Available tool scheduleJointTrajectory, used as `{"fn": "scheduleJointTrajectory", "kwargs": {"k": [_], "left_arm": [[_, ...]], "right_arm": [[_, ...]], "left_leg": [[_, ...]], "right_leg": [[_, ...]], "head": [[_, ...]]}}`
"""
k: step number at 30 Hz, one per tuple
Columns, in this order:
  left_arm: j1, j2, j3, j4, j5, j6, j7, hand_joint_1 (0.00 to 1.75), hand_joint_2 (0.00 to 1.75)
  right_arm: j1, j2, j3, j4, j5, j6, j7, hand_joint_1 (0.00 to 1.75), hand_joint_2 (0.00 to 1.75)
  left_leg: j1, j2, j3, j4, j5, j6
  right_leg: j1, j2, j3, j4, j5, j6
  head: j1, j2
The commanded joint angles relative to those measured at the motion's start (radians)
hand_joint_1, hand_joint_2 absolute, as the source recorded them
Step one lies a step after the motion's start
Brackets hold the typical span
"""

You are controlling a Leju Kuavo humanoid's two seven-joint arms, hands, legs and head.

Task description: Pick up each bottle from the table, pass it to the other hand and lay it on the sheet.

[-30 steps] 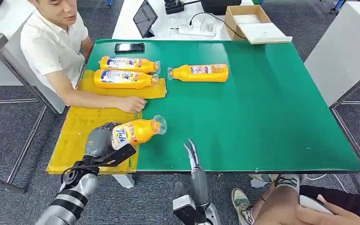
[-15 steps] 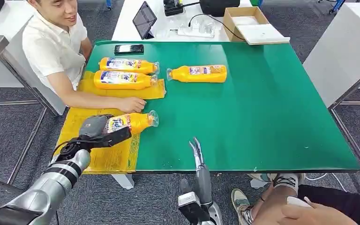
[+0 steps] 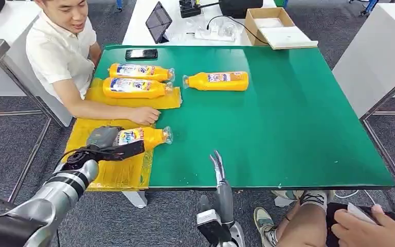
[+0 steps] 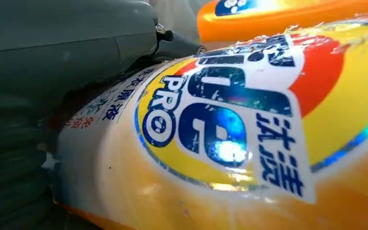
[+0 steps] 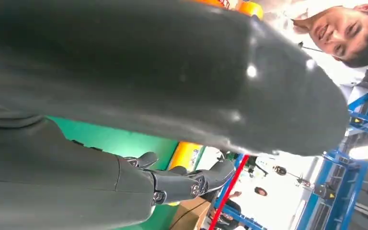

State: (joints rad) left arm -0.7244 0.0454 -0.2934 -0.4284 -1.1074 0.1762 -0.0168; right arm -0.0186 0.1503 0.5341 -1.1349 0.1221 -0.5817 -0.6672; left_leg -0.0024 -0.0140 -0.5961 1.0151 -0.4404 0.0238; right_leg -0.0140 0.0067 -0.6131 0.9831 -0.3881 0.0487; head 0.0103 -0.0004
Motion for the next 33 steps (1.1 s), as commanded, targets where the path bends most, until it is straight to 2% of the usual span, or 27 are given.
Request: {"fn": "scheduleJointTrajectory", "kwargs": {"k": [1,2,6,10,11,13,24,25,27,31,32,33], "left_arm": [[0.022,-0.009,0.029,0.081,0.119,-0.087,-0.129,0.0,1.75],[0.032,-0.014,0.056,0.069,0.167,-0.126,-0.187,0.0,1.75],[0.046,-0.028,0.083,0.035,0.242,-0.196,-0.28,0.0,1.75],[0.062,-0.055,0.143,-0.02,0.377,-0.277,-0.375,0.0,1.75],[0.077,-0.067,0.176,-0.048,0.443,-0.3,-0.407,0.0,0.0],[0.093,-0.085,0.23,-0.081,0.546,-0.355,-0.426,0.0,0.0],[0.093,-0.085,0.23,-0.081,0.546,-0.355,-0.426,0.0,0.0],[0.109,-0.089,0.252,-0.12,0.601,-0.372,-0.451,0.0,1.75],[0.135,-0.104,0.273,-0.182,0.665,-0.363,-0.459,0.0,1.75],[0.209,-0.125,0.264,-0.375,0.757,-0.23,-0.48,0.0,1.75],[0.243,-0.149,0.281,-0.465,0.785,-0.128,-0.524,0.0,1.75],[0.291,-0.192,0.314,-0.588,0.91,-0.129,-0.54,0.0,1.75]], "right_arm": [[-0.027,-0.009,-0.033,0.052,-0.007,0.0,-0.031,0.0,0.0],[-0.024,-0.014,-0.032,0.046,-0.008,0.001,-0.031,0.0,0.0],[-0.02,-0.022,-0.031,0.038,-0.014,0.002,-0.031,0.0,0.0],[-0.023,-0.024,-0.028,0.039,-0.021,0.004,-0.031,0.0,0.0],[-0.023,-0.025,-0.026,0.039,-0.022,0.001,-0.031,0.0,0.0],[-0.022,-0.027,-0.026,0.043,-0.027,-0.001,-0.031,0.0,0.0],[-0.022,-0.027,-0.026,0.043,-0.027,-0.001,-0.031,0.0,0.0],[-0.023,-0.028,-0.023,0.049,-0.027,-0.001,-0.031,0.0,0.0],[-0.021,-0.028,-0.021,0.052,-0.026,-0.004,-0.031,0.0,0.0],[-0.018,-0.028,-0.012,0.051,-0.029,-0.012,-0.031,0.0,0.0],[-0.018,-0.026,-0.007,0.056,-0.025,-0.014,-0.031,0.0,0.0],[-0.014,-0.022,-0.005,0.062,-0.018,-0.024,-0.031,0.0,0.0]], "left_leg": [[0.0,0.002,0.003,-0.002,-0.001,-0.001],[0.0,0.002,0.003,-0.002,0.0,-0.001],[0.0,0.004,0.005,-0.003,-0.001,-0.001],[0.0,-0.002,0.007,-0.002,0.0,-0.001],[-0.001,-0.002,0.005,-0.001,0.0,0.0],[-0.001,-0.001,0.006,-0.002,0.0,-0.001],[-0.001,-0.002,0.003,-0.001,0.0,0.0],[-0.001,-0.001,0.003,-0.001,-0.001,-0.001],[-0.001,0.0,0.004,-0.001,-0.001,-0.001],[0.0,0.0,0.003,-0.001,-0.001,-0.001],[-0.001,-0.002,0.001,-0.001,0.0,0.0],[0.0,-0.001,0.002,0.0,-0.001,-0.001]], "right_leg": [[0.0,0.001,0.003,-0.001,0.0,-0.001],[0.0,0.001,0.002,-0.001,0.0,-0.001],[0.0,0.002,0.004,-0.002,0.0,-0.002],[0.0,0.0,0.008,-0.002,-0.001,-0.001],[0.0,0.0,0.007,-0.001,-0.001,-0.001],[0.0,0.0,0.007,-0.002,-0.001,-0.001],[-0.001,0.0,0.004,-0.001,-0.001,-0.001],[0.0,0.0,0.004,-0.001,-0.001,-0.001],[0.0,0.0,0.004,-0.002,-0.001,-0.001],[0.0,0.0,0.004,-0.001,-0.002,-0.002],[-0.001,-0.001,0.002,-0.001,-0.001,-0.001],[0.0,-0.001,0.003,-0.001,-0.002,-0.002]], "head": [[0.0,0.0],[0.0,0.0],[0.0,0.0],[0.0,0.0],[0.0,0.0],[0.0,0.0],[0.0,0.0],[0.0,0.0],[0.0,0.0],[0.0,0.0],[0.0,0.0],[0.0,0.0]]}}
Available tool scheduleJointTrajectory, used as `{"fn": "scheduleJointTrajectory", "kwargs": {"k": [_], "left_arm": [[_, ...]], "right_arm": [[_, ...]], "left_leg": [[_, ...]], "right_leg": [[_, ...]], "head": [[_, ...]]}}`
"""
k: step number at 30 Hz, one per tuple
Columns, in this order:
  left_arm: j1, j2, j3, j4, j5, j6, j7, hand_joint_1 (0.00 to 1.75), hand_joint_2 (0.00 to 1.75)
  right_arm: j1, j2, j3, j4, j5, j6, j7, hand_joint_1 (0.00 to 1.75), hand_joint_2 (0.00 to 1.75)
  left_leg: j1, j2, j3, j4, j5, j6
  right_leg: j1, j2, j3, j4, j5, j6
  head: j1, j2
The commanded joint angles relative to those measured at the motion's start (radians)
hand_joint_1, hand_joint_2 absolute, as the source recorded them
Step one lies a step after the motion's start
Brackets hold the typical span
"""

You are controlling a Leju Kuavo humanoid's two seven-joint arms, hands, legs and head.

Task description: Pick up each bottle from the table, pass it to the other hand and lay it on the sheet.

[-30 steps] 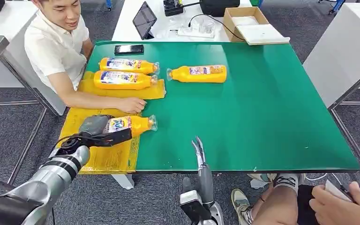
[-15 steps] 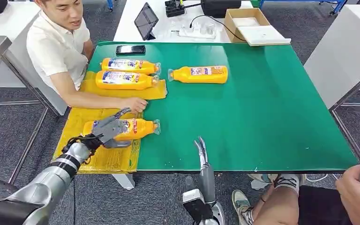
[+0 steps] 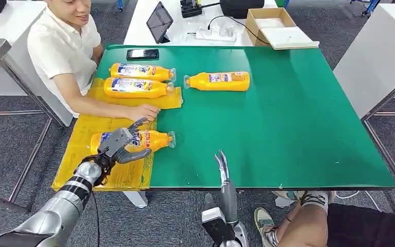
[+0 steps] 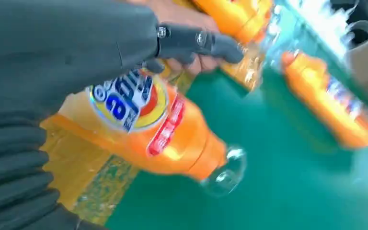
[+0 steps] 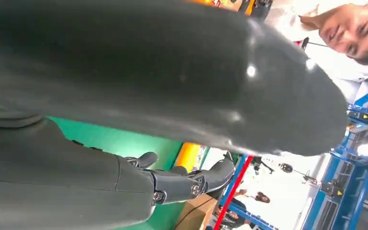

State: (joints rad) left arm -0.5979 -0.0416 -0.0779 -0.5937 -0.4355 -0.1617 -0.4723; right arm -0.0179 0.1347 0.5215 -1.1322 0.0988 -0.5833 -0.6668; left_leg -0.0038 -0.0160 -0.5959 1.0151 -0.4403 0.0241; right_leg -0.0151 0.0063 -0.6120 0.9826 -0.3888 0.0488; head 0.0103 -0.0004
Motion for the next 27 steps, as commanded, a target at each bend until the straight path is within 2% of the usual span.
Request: {"fn": "scheduleJointTrajectory", "kwargs": {"k": [1,2,6,16,25,27], "left_arm": [[0.224,-0.12,0.057,-0.574,0.303,0.211,-0.082,0.0,1.75],[0.268,-0.125,0.029,-0.685,0.395,0.192,-0.057,0.0,1.75],[0.268,-0.125,0.029,-0.685,0.395,0.192,-0.057,0.0,1.75],[0.268,-0.125,0.029,-0.685,0.395,0.192,-0.057,0.0,1.75],[0.268,-0.125,0.029,-0.685,0.395,0.192,-0.057,0.0,1.75],[0.313,-0.109,-0.023,-0.785,0.45,0.181,-0.081,0.0,1.75]], "right_arm": [[-0.009,-0.006,0.014,0.055,0.006,-0.028,-0.031,0.0,0.0],[-0.005,-0.009,0.017,0.048,0.001,-0.034,-0.031,0.0,0.0],[-0.005,-0.009,0.017,0.048,0.001,-0.034,-0.031,0.0,0.0],[-0.005,-0.009,0.017,0.048,0.001,-0.034,-0.031,0.0,0.0],[-0.005,-0.009,0.017,0.048,0.001,-0.034,-0.031,0.0,0.0],[-0.003,-0.016,0.015,0.026,-0.003,-0.04,-0.031,0.0,0.0]], "left_leg": [[0.001,0.0,0.0,0.0,-0.001,-0.001],[0.001,-0.001,-0.001,0.0,-0.001,-0.001],[0.001,0.003,0.001,0.001,-0.004,-0.002],[0.0,0.001,-0.005,0.0,-0.001,-0.001],[0.001,0.001,-0.002,0.0,-0.002,-0.001],[0.001,0.001,-0.002,-0.001,-0.002,-0.001]], "right_leg": [[0.002,-0.001,0.001,-0.001,-0.001,-0.001],[0.001,-0.002,0.0,-0.001,-0.001,-0.001],[0.002,0.001,0.001,0.0,-0.003,-0.002],[0.001,0.0,-0.004,-0.001,0.0,-0.001],[0.001,-0.001,-0.001,-0.001,-0.002,-0.002],[0.001,-0.001,-0.002,-0.001,-0.001,-0.002]], "head": [[0.0,0.0],[0.0,0.0],[0.0,0.0],[0.0,0.0],[0.0,0.0],[0.0,0.0]]}}
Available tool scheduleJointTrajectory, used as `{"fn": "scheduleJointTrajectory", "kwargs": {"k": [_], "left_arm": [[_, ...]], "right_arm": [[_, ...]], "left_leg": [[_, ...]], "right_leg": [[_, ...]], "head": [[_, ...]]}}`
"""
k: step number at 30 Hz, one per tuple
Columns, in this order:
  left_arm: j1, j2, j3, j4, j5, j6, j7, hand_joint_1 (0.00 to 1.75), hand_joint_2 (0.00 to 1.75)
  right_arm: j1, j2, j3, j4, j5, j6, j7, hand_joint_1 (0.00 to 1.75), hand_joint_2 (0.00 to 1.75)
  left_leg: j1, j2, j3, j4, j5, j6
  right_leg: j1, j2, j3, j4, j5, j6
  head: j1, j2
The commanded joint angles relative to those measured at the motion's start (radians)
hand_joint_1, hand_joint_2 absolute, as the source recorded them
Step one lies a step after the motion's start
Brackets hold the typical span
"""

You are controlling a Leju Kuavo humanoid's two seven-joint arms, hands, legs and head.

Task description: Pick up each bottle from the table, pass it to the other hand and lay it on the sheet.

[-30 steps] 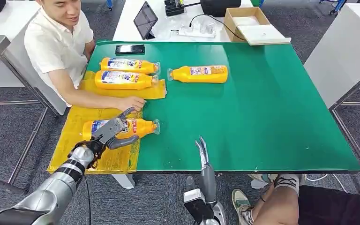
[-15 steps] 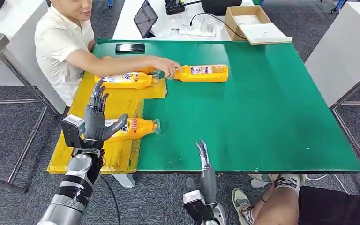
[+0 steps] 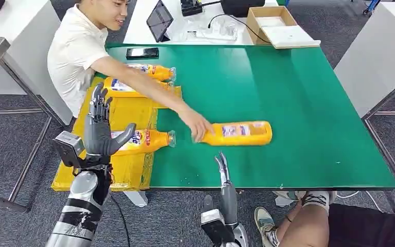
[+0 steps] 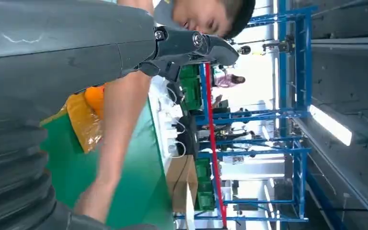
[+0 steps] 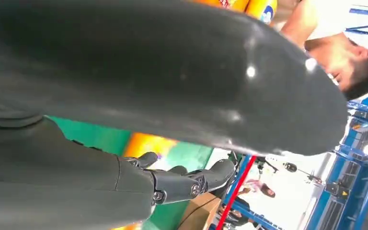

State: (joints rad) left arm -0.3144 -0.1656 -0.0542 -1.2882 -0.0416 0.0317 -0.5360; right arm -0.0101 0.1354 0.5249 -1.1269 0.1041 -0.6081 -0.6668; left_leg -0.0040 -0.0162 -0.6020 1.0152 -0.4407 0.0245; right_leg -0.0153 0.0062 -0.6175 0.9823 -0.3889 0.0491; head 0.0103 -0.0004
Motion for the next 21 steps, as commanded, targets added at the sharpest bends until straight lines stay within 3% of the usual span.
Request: {"fn": "scheduleJointTrajectory", "kwargs": {"k": [1,2,3,7,9,13,14,17,18,21], "left_arm": [[0.046,0.014,-0.061,-0.129,0.07,-0.008,-0.017,0.0,1.75],[0.074,0.019,-0.087,-0.181,0.104,-0.011,0.007,0.0,1.75],[0.103,0.014,-0.098,-0.224,0.12,0.01,0.012,0.0,1.75],[0.272,0.006,-0.171,-0.404,0.185,0.047,-0.005,0.0,1.75],[0.343,0.006,-0.201,-0.417,0.189,0.072,0.0,0.0,1.75],[0.377,-0.007,-0.18,-0.34,0.138,0.142,-0.055,0.0,1.75],[0.384,-0.01,-0.176,-0.336,0.12,0.146,-0.067,0.0,1.75],[0.388,-0.019,-0.185,-0.329,0.071,0.173,-0.099,0.0,1.75],[0.368,-0.02,-0.202,-0.3,0.047,0.175,-0.097,0.0,1.75],[0.343,-0.02,-0.217,-0.27,0.042,0.178,-0.098,0.0,1.75]], "right_arm": [[-0.011,-0.02,0.008,0.014,-0.007,-0.021,-0.031,0.0,0.0],[-0.008,-0.027,0.002,-0.004,0.0,-0.036,-0.031,0.0,0.0],[-0.002,-0.033,-0.011,-0.022,0.0,-0.04,-0.031,0.0,1.75],[0.029,-0.067,-0.058,-0.123,0.084,-0.063,-0.031,0.0,1.75],[0.053,-0.093,-0.108,-0.155,0.227,-0.081,-0.031,0.0,1.75],[0.081,-0.15,-0.282,-0.184,0.494,-0.022,0.111,0.0,1.75],[0.062,-0.192,-0.328,-0.13,0.636,-0.015,0.256,0.0,1.75],[-0.014,-0.272,-0.449,-0.058,0.623,0.076,0.21,0.0,1.75],[-0.144,-0.316,-0.425,0.087,0.708,0.152,0.29,0.0,1.75],[-0.295,-0.299,-0.433,0.279,0.732,0.161,0.264,0.0,1.75]], "left_leg": [[0.001,0.002,0.004,0.0,-0.002,-0.002],[0.001,0.002,0.004,-0.001,-0.002,-0.002],[0.002,0.004,0.007,0.0,-0.004,-0.002],[0.0,0.003,0.003,-0.001,-0.003,-0.001],[0.0,0.004,0.006,-0.001,-0.004,-0.001],[-0.001,0.0,0.003,-0.001,-0.003,0.001],[-0.002,-0.001,0.003,-0.002,-0.003,0.001],[-0.002,0.0,0.005,-0.002,-0.004,0.001],[-0.002,0.0,0.003,-0.002,-0.003,0.002],[-0.003,0.003,0.0,-0.001,-0.002,0.002]], "right_leg": [[0.001,0.0,0.004,-0.001,-0.001,-0.002],[0.002,0.001,0.004,-0.001,-0.002,-0.002],[0.002,0.001,0.006,-0.001,-0.003,-0.003],[0.0,0.001,0.003,-0.001,-0.002,-0.001],[0.001,0.002,0.005,-0.001,-0.003,-0.002],[0.0,-0.002,0.002,-0.002,-0.002,0.0],[-0.001,-0.002,0.002,-0.002,-0.002,0.0],[-0.001,-0.002,0.006,-0.004,-0.002,0.0],[-0.001,-0.002,0.004,-0.004,-0.001,0.0],[-0.003,0.003,0.001,-0.003,0.002,0.001]], "head": [[0.0,0.0],[0.0,0.0],[0.0,0.0],[0.0,0.0],[0.0,0.0],[0.0,0.0],[0.0,0.0],[0.0,0.0],[0.0,0.0],[0.0,0.0]]}}
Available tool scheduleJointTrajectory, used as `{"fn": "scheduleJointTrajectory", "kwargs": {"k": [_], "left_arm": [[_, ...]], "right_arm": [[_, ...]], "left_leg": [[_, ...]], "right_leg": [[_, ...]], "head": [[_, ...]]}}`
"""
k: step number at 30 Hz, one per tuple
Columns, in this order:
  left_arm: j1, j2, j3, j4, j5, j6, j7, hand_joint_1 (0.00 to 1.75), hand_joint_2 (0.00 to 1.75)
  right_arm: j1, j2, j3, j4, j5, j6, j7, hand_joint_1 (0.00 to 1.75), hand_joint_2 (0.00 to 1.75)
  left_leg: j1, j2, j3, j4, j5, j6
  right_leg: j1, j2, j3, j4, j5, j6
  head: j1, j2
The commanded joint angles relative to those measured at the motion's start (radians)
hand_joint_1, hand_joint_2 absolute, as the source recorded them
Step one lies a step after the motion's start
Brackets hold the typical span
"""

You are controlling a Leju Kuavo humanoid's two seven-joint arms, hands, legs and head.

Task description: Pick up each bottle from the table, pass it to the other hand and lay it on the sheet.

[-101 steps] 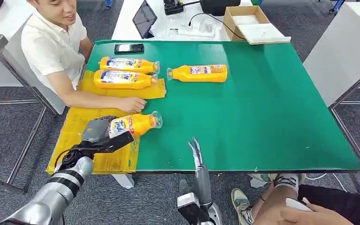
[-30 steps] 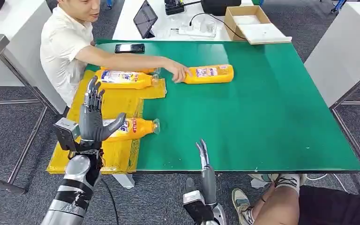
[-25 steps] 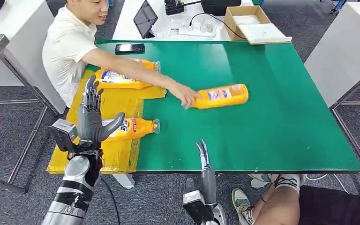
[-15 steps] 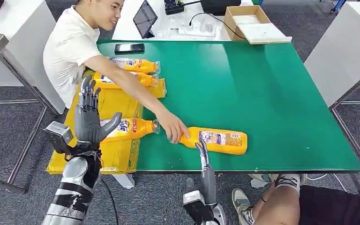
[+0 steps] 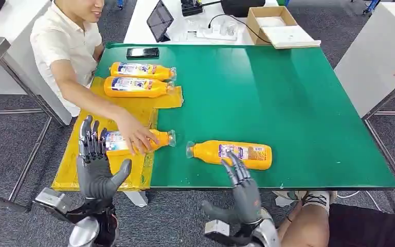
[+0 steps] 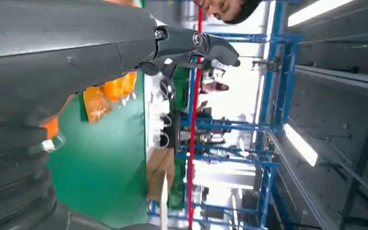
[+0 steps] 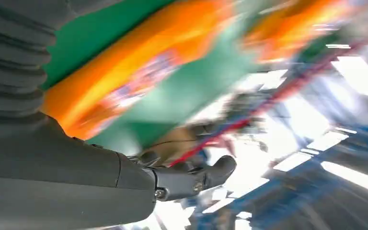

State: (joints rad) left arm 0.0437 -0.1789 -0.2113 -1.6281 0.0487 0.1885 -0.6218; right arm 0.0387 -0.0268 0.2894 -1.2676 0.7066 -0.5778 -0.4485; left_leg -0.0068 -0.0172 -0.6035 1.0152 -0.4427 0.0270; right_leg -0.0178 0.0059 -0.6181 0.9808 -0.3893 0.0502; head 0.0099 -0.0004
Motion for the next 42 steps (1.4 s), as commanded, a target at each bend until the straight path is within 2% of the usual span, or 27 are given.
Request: {"fn": "scheduleJointTrajectory", "kwargs": {"k": [1,4,5,11,16,18,31,35,42], "left_arm": [[-0.018,-0.006,-0.064,0.075,-0.05,0.02,-0.011,0.0,1.75],[-0.015,-0.003,-0.076,0.078,-0.054,0.016,0.002,0.0,1.75],[-0.01,-0.004,-0.076,0.081,-0.055,0.017,0.009,0.0,1.75],[-0.014,-0.008,-0.059,0.116,-0.044,0.017,0.039,0.0,1.75],[-0.027,-0.007,-0.071,0.121,-0.041,0.002,0.039,0.0,1.75],[-0.045,-0.007,-0.08,0.14,-0.04,0.002,0.039,0.0,1.75],[-0.067,0.0,-0.09,0.153,-0.04,0.0,0.039,0.0,1.75],[-0.077,0.002,-0.097,0.157,-0.041,-0.007,0.035,0.0,1.75],[-0.078,0.003,-0.102,0.157,-0.042,-0.011,0.035,0.0,1.75]], "right_arm": [[-0.366,-0.131,-0.195,0.449,0.141,0.122,0.055,0.0,1.75],[-0.443,-0.136,-0.174,0.561,0.215,0.058,0.118,0.0,1.75],[-0.462,-0.141,-0.172,0.589,0.234,0.044,0.143,0.0,1.75],[-0.533,-0.179,-0.179,0.7,0.271,0.078,0.223,0.0,1.75],[-0.617,-0.149,-0.178,0.818,0.275,0.084,0.2,0.0,1.75],[-0.654,-0.115,-0.191,0.87,0.237,0.152,0.154,0.0,1.75],[-0.664,-0.066,-0.147,0.897,0.256,0.187,0.119,0.0,1.75],[-0.664,-0.044,-0.125,0.896,0.259,0.192,0.075,0.0,1.75],[-0.675,-0.024,-0.094,0.899,0.275,0.222,0.074,0.0,1.75]], "left_leg": [[-0.001,0.005,0.002,-0.001,0.001,0.0],[0.0,0.011,0.005,-0.001,0.001,0.0],[-0.001,0.008,0.006,-0.002,0.001,0.0],[-0.001,0.004,0.005,-0.001,0.003,0.003],[0.0,0.005,0.004,0.0,0.003,0.003],[0.0,0.007,0.003,0.0,0.003,0.003],[-0.001,0.005,0.001,0.0,0.004,0.004],[0.0,0.005,0.004,0.0,0.002,0.003],[-0.001,0.005,0.001,0.0,0.003,0.004]], "right_leg": [[-0.001,0.004,0.002,-0.002,0.002,0.0],[0.0,0.007,0.004,-0.004,0.006,0.001],[0.0,0.004,0.004,-0.003,0.005,0.0],[-0.001,0.001,0.004,-0.002,0.004,0.002],[0.0,0.002,0.004,-0.002,0.004,0.003],[0.0,0.003,0.003,-0.002,0.004,0.002],[-0.001,0.002,0.001,-0.001,0.004,0.003],[0.0,0.001,0.004,-0.001,0.003,0.002],[-0.001,0.002,0.001,-0.001,0.004,0.003]], "head": [[0.0,0.0],[0.0,0.0],[0.0,0.0],[0.0,0.0],[0.0,0.0],[0.0,0.0],[0.0,0.0],[0.0,0.0],[0.0,0.0]]}}
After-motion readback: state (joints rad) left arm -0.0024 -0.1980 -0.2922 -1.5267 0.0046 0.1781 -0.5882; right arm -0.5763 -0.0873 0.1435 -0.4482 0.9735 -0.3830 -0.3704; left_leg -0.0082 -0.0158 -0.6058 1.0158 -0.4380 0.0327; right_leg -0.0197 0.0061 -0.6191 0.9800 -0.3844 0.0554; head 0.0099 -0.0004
